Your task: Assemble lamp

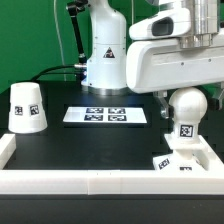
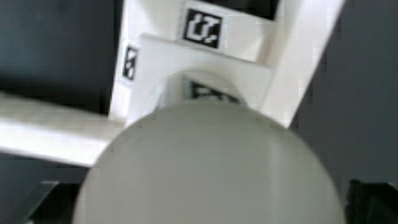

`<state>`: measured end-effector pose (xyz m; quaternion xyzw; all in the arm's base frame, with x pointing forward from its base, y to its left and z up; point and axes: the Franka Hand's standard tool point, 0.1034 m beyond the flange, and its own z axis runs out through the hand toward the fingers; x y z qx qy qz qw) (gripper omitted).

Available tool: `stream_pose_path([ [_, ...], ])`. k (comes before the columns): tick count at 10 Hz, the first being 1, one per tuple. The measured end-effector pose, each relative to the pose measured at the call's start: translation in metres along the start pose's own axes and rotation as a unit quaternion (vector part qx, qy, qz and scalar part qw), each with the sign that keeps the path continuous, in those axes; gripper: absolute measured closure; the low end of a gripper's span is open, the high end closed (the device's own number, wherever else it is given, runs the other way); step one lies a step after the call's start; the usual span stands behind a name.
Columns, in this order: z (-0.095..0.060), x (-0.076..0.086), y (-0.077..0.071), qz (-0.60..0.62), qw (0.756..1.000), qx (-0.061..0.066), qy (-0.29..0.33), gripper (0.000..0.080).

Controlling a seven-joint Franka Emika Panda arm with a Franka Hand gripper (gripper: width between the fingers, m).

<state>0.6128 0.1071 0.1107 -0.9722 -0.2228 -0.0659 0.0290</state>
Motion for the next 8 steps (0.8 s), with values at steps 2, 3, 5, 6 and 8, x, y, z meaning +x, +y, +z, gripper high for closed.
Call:
stream_pose_path([
  [2,-0.0015,0.0019,0.0012,-0.097,0.995,-0.009,-0.002,0.0101],
  [3,-0.0013,0.0013,0.0025,-0.14,0.99,-0.011,-0.004,0.0101],
  [5,-0.0009,0.0004,0.0045,-0.2,0.98,-0.013,-0.007,0.0101],
  [6,-0.0009,0.0006,0.0063,-0.254,0.967,-0.018,-0.008,0.0101],
  [8,-0.0002,0.0013,0.0069,-0.353,0.935,-0.026,-0.013,0.0101],
])
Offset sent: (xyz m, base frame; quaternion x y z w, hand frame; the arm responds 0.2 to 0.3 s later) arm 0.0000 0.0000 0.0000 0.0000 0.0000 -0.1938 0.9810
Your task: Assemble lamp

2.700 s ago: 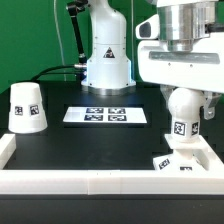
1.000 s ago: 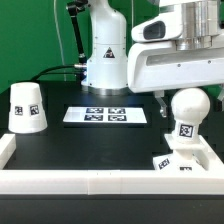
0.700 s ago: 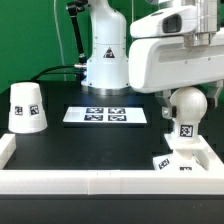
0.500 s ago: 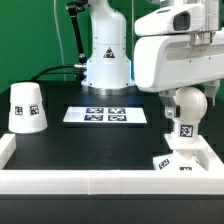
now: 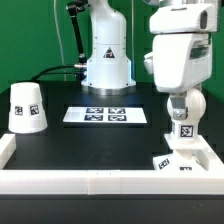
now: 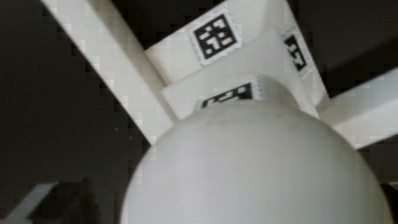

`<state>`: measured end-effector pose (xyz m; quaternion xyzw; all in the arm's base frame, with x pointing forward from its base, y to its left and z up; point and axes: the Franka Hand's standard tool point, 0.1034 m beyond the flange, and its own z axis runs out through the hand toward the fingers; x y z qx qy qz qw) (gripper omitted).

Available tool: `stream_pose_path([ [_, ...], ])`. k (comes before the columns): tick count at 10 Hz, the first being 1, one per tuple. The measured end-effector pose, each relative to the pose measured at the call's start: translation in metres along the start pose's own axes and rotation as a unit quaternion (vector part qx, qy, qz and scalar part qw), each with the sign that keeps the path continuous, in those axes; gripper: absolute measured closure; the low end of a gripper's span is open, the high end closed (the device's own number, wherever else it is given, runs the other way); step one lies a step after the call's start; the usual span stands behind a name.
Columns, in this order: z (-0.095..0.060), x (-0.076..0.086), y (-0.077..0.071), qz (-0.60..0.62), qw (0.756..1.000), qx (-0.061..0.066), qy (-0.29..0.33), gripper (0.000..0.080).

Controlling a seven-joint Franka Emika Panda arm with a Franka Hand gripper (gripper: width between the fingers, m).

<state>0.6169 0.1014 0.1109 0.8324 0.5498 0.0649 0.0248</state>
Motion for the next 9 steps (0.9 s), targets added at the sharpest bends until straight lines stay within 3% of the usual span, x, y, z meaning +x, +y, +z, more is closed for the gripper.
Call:
stream_pose_path([
  [3,0.0017,-0.0003,-0.0013,-0.143,0.99,-0.004,-0.021,0.0101],
  [7,0.0026,-0.003,-0.0004,-0.192,0.981,-0.003,-0.024,0.0101],
  [8,0.0026,-0.0017,-0.0013,-0.191,0.981,-0.003,-0.024,0.0225],
  [9,0.0026,-0.0021,-0.001,-0.191,0.981,-0.003,-0.024,0.0225],
])
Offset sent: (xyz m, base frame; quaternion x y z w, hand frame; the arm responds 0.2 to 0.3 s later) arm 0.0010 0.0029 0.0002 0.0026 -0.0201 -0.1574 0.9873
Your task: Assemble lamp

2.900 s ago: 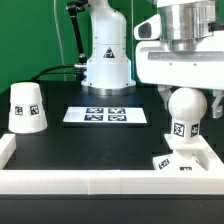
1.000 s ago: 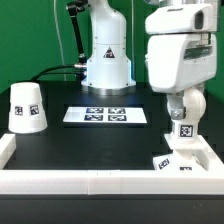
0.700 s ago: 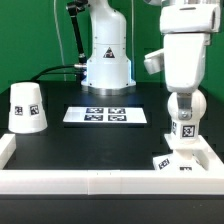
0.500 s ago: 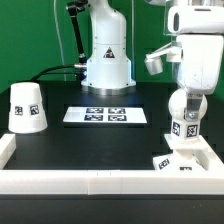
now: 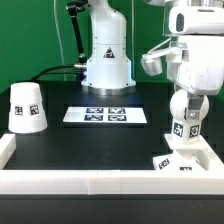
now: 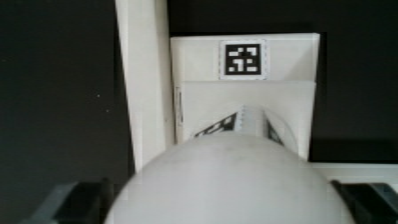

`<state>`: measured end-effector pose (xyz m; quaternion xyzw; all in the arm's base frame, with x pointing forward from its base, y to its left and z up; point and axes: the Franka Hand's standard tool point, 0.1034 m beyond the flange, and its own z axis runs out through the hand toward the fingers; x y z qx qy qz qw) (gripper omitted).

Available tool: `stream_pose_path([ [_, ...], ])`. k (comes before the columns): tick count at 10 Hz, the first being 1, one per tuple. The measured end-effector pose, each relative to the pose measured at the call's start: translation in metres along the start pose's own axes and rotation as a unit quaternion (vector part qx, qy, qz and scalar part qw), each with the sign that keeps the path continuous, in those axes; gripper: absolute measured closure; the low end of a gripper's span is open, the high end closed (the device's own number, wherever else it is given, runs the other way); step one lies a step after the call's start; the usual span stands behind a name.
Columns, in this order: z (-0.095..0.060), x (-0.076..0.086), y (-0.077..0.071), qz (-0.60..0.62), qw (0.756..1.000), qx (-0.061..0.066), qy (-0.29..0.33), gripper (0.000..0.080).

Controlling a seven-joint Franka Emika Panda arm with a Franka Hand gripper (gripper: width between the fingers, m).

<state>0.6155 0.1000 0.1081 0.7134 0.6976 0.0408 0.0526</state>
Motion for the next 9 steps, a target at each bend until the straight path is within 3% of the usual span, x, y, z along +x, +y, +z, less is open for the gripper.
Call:
stream_pose_path([
  [4,0.0003,-0.0068,0.001,0.024,1.0,0.001,-0.001,0.0225],
  [5,0.0005,-0.0071,0.0011,0.088,0.996,-0.002,0.001,0.0225],
  [7,0.0005,-0.0048,-0.0004,0.185,0.983,-0.007,0.004,0.0225],
  [9,-0.0001,0.0001,0.0003,0.317,0.948,-0.01,0.009,0.0223],
])
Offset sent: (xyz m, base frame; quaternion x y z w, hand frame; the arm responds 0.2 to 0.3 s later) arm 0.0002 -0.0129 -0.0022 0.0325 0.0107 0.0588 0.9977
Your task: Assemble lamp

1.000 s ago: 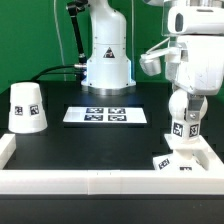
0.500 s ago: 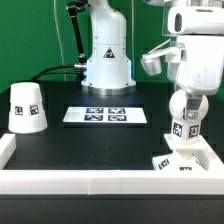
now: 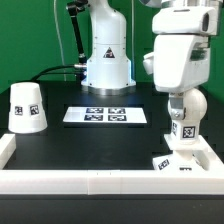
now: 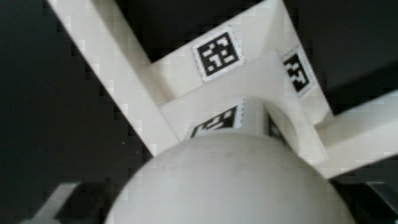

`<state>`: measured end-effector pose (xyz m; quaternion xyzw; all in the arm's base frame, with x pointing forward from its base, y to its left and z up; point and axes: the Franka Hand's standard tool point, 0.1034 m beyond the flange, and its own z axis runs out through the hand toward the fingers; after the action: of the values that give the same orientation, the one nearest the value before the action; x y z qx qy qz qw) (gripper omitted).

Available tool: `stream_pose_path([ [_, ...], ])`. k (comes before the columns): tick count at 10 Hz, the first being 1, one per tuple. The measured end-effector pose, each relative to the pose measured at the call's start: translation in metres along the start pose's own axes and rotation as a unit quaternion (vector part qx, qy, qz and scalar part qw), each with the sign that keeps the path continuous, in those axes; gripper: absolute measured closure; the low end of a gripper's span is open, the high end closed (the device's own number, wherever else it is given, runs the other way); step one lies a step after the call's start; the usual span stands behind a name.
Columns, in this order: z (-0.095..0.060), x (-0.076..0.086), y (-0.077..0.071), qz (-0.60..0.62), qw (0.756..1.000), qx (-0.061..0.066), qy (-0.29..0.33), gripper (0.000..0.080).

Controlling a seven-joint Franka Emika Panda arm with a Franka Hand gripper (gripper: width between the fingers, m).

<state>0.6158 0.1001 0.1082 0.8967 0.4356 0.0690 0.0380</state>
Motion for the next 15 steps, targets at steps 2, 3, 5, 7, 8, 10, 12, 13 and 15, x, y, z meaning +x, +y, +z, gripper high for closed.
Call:
stream_pose_path([
  [2,0.0,-0.0003,0.0011,0.064,0.998,-0.001,0.001,0.0223],
  [3,0.0,-0.0009,0.0019,0.105,0.994,-0.001,0.001,0.0223],
  [5,-0.0001,-0.0015,0.0029,0.159,0.987,-0.002,0.001,0.0223],
  [7,-0.0009,-0.0016,0.0045,0.231,0.973,-0.003,0.002,0.0223],
  [8,-0.0028,-0.0016,0.0026,0.294,0.956,-0.006,0.008,0.0223],
  [10,-0.0028,-0.0039,0.0016,0.405,0.914,-0.002,0.007,0.0223],
  [12,-0.0028,-0.0037,0.0021,0.488,0.873,0.001,0.01,0.0223],
  [13,-0.0023,-0.0037,0.0023,0.501,0.866,0.001,0.014,0.0223],
  [15,-0.0023,-0.0038,0.0022,0.553,0.833,0.008,0.014,0.0223],
])
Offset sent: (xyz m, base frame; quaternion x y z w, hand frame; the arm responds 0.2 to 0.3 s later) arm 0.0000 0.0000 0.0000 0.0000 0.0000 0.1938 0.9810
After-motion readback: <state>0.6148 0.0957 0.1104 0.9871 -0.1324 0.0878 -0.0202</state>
